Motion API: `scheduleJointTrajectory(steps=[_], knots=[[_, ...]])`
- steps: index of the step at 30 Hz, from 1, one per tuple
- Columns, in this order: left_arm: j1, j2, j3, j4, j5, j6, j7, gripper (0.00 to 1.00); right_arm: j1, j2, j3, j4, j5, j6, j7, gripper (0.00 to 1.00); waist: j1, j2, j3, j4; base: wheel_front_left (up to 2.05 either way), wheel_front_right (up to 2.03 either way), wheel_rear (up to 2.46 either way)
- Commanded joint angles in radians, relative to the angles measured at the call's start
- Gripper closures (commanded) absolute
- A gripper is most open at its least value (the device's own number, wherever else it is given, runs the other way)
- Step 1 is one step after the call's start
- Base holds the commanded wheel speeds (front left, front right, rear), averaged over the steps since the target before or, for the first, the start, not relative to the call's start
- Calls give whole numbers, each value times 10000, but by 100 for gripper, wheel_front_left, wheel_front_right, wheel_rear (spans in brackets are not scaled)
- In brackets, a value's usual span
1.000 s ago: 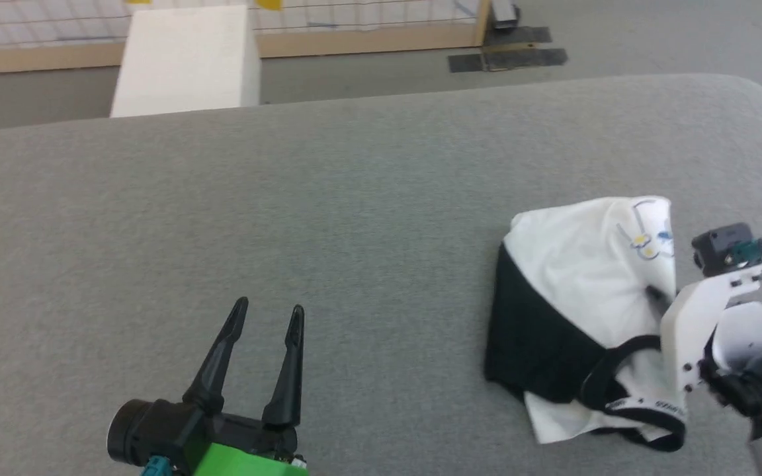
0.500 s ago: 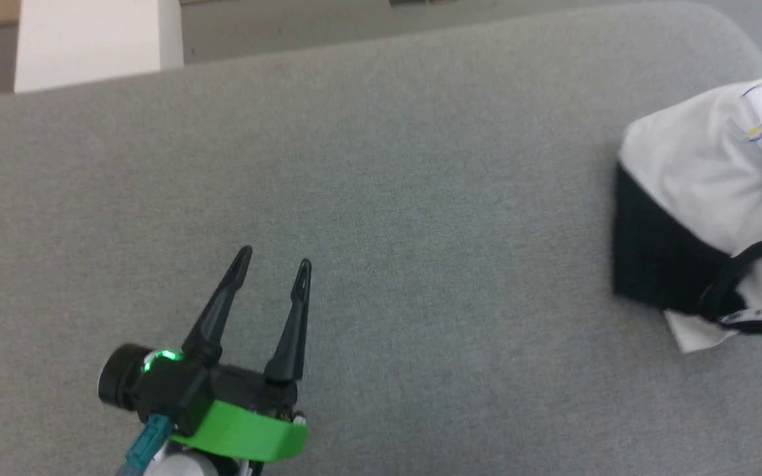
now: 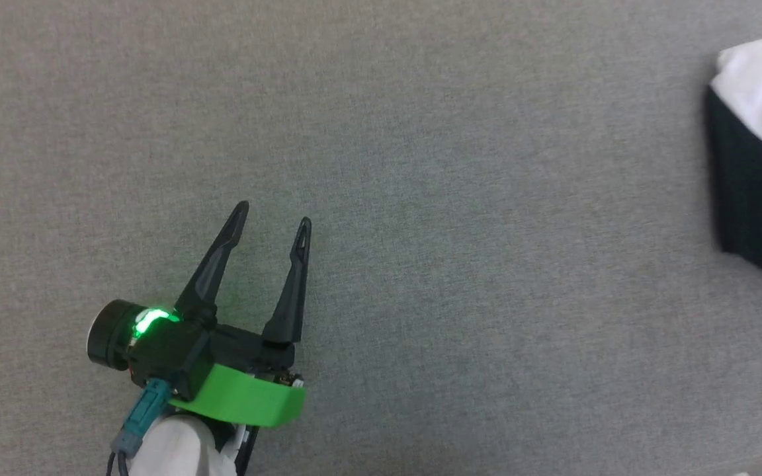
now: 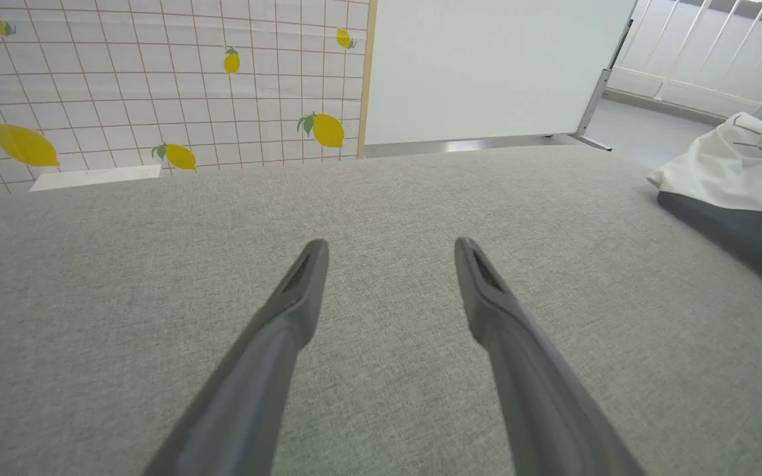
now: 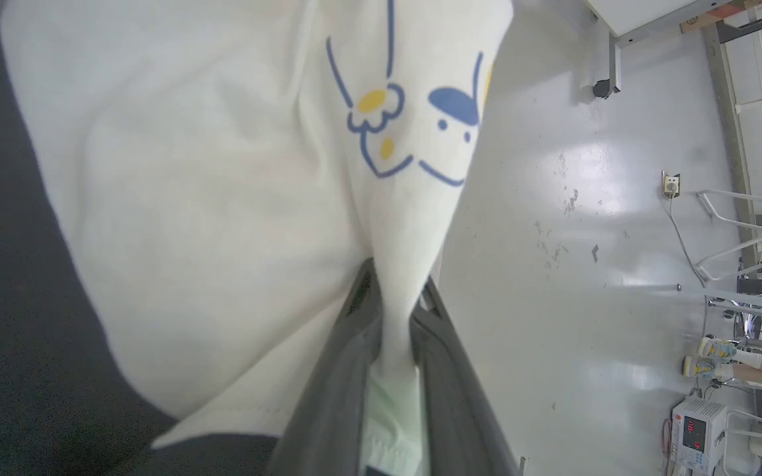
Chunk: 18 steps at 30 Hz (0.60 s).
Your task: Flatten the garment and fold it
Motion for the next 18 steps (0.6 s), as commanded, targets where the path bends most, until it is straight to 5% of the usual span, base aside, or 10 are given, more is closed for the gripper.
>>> scheduleJointTrajectory(steps=[1, 6, 7, 9, 10, 18], knots=[[-219, 41, 29, -48, 163, 80, 42, 0, -200, -137, -79, 190, -156, -19, -126, 100, -1, -1, 400, 162, 0, 0, 0], [-305, 26, 17, -175, 127, 154, 158, 0, -353, -143, -359, 740, -527, -19, -516, 100, -1, -1, 694, 177, 0, 0, 0], [-310, -10, 19, -206, 51, 153, 157, 0, -379, -78, -410, 818, -579, -19, -577, 84, -1, -1, 723, 171, 0, 0, 0], [-320, -38, 40, -250, -35, 175, 185, 0, -434, 52, -486, 946, -712, -19, -711, 15, -1, -1, 756, 164, 0, 0, 0], [-329, -39, 52, -266, -48, 200, 206, 0, -464, 129, -523, 1001, -795, -19, -783, 0, -1, -1, 751, 159, 0, 0, 0], [-146, -60, 180, -201, 86, 549, -115, 0, -417, 546, -751, 1149, -1213, -19, -1020, 0, -1, -1, -35, 129, 0, 0, 0]])
